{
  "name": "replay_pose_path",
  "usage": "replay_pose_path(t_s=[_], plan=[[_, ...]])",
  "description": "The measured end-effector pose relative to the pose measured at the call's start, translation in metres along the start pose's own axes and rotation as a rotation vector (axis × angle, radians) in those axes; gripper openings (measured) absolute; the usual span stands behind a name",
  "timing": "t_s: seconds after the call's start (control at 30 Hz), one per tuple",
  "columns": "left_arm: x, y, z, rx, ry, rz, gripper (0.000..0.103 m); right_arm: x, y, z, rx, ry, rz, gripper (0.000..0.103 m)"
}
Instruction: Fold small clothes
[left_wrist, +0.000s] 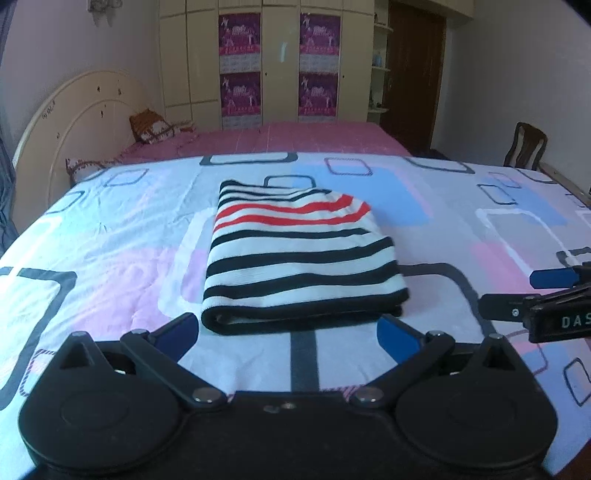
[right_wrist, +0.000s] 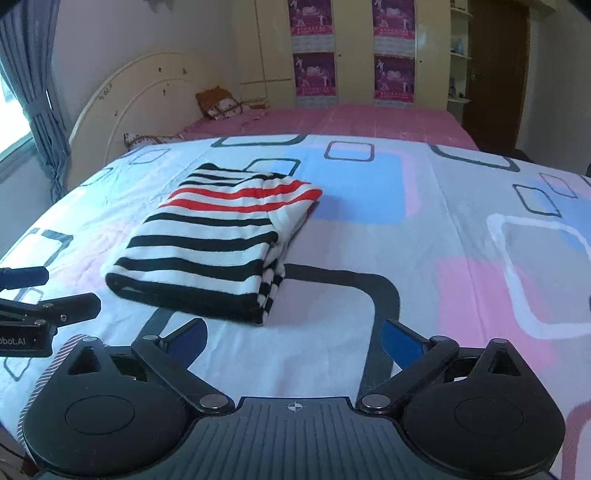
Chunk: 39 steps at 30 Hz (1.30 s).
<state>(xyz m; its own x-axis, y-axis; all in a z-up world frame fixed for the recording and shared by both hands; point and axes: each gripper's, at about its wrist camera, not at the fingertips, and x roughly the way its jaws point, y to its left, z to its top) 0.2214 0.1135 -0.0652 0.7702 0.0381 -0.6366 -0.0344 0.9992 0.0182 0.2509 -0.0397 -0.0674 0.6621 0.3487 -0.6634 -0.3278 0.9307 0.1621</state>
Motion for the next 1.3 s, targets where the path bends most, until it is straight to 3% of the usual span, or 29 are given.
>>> replay_pose_path(t_s=[0.13, 0.7, 0.97, 1.3], plan=[[-0.027, -0.01, -0.007, 0.012, -0.031, -0.002, 0.103, -0.02, 0.005, -0.009, -0.002, -0.028, -0.035, 0.103], [-0.128, -0.02, -0.04, -0.034, -0.122, 0.009, 0.103, -0.13, 0.033, -0.048, 0.0, -0.093, -0.021, 0.103], [-0.152, -0.027, -0.047, -0.025, -0.154, -0.029, 0.103, -0.153, 0.04, -0.067, -0.001, -0.104, -0.035, 0.103], [-0.161, -0.03, -0.051, -0.015, -0.183, -0.042, 0.103, -0.171, 0.037, -0.066, 0.02, -0.144, -0.057, 0.103]])
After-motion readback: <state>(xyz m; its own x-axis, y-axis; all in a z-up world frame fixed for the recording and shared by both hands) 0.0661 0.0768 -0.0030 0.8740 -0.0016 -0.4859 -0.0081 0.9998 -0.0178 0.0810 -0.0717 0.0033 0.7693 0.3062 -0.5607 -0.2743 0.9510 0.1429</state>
